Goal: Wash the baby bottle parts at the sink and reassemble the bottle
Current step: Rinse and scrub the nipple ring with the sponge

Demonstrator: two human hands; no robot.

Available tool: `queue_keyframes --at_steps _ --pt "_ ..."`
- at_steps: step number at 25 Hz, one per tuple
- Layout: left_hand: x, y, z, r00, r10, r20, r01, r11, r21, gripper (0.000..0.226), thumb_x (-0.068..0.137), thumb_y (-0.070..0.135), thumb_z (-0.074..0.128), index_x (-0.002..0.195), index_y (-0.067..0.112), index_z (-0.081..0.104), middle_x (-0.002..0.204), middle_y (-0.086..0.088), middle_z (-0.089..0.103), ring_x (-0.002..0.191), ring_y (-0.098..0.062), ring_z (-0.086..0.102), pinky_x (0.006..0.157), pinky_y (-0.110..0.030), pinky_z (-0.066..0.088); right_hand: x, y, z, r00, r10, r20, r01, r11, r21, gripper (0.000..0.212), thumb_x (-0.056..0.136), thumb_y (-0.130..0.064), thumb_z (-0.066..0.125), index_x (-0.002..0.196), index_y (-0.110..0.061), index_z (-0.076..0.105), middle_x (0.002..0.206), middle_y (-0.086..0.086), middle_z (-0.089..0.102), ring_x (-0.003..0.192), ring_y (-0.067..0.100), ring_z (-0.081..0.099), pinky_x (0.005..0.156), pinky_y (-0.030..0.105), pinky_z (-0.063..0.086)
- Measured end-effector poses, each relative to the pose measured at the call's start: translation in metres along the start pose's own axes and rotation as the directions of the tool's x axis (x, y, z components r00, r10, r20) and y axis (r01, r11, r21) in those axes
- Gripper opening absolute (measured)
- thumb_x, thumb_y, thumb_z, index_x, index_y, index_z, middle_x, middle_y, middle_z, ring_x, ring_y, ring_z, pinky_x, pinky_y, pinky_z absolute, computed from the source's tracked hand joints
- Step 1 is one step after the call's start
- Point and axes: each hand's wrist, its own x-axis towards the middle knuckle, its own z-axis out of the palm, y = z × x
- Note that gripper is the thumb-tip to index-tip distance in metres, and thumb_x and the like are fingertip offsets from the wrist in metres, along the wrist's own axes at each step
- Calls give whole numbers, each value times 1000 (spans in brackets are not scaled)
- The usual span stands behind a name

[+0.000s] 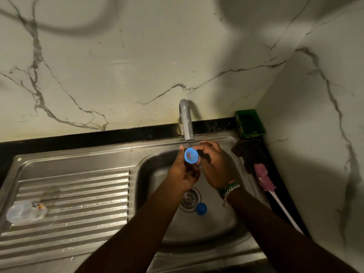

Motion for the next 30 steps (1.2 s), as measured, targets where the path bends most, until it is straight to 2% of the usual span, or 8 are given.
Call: queue_keyframes --at_steps 6,10,14,18,22,26,28,30 --pt "-18 -5 -2 999 -24 37 24 1000 6 61 86 57 72 110 2 68 112 -17 72 110 -27 60 114 -42 44 -22 -5 -5 995 -70 66 86 961 -264 46 97 -40 37 129 -25 67 149 6 45 127 19 44 101 28 36" --pt "-27 2 -2 999 47 2 -47 999 20 60 78 54 79 107 3 72 81 -12 76 71 -15 61 75 -23 55 -34 -12 4 998 -52 35 61 926 -373 50 92 -37 39 137 -27 59 150 9 42 127 29 46 98 37 48" --pt "-30 -5 -11 992 129 -5 -129 990 63 64 70 49 85 116 5 72 102 -17 78 98 -30 74 95 -37 58 -42 -16 11 999 29 36 -19 968 -249 46 88 -23 58 135 -26 60 151 5 35 132 25 42 101 26 41" --pt "-43 -5 -8 944 327 -41 -312 925 215 35 79 31 84 105 9 74 93 -13 80 88 -24 71 74 -32 59 -41 -14 9 980 145 140 -156 985 68 36 91 -22 59 126 -24 65 129 8 56 111 17 57 92 32 53" --pt "-46 -11 -22 655 693 301 -721 456 522 22 79 5 84 98 10 73 91 -3 78 86 -14 76 75 -25 61 -41 -41 3 722 490 488 -671 326 666 49 80 -5 54 125 -18 68 117 10 68 100 20 60 75 30 50" --pt "-42 -6 -29 584 699 413 -745 260 614 22 79 3 83 98 10 74 94 2 77 89 -7 73 75 -19 58 -40 -45 -1 642 561 523 -703 157 694 39 88 -19 49 123 -12 65 115 9 65 101 19 59 74 32 47" --pt "-39 -2 -33 580 726 369 -729 261 633 24 76 7 86 96 9 75 94 2 77 87 -7 74 74 -20 59 -38 -41 4 673 604 427 -685 292 667 25 91 -20 56 114 -17 65 115 11 67 99 20 60 73 32 48" --pt "-40 3 -35 574 754 320 -713 269 647 28 72 13 91 96 11 77 92 3 78 83 -8 74 73 -21 60 -36 -36 5 820 545 175 -547 655 521 27 90 -15 69 116 -23 62 119 10 68 99 16 64 76 32 55"
